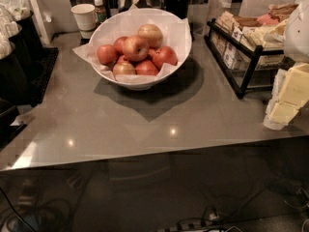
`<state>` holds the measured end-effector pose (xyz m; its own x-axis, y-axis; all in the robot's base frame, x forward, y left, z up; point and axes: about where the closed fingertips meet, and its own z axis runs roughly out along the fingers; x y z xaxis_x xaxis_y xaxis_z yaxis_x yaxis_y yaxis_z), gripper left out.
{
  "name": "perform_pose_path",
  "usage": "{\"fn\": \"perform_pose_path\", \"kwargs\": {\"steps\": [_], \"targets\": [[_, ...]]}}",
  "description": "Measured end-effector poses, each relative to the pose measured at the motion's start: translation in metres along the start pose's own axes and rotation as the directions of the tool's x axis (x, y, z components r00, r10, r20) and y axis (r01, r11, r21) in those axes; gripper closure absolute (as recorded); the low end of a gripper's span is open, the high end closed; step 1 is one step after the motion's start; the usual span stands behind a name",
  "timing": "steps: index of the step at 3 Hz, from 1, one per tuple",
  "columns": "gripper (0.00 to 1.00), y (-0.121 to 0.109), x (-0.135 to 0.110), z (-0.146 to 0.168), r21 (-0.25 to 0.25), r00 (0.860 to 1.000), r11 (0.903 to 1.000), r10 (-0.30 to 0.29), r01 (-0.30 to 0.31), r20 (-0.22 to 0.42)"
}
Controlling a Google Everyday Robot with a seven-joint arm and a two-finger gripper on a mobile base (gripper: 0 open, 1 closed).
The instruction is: Pick apple from white bowl
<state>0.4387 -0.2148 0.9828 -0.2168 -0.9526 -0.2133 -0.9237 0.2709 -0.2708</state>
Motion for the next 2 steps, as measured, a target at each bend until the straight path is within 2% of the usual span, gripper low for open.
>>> {"fn": "perform_pose_path", "kwargs": {"steps": [1, 2], "targets": [[0.0, -0.0001, -0.0001, -0.0001, 0.0, 1.0, 1.0, 0.0, 0.0, 0.001], [0.0, -0.0051, -0.0059, -0.0032, 0.014, 0.999, 0.9999, 0.002, -0.002, 0.034]]}}
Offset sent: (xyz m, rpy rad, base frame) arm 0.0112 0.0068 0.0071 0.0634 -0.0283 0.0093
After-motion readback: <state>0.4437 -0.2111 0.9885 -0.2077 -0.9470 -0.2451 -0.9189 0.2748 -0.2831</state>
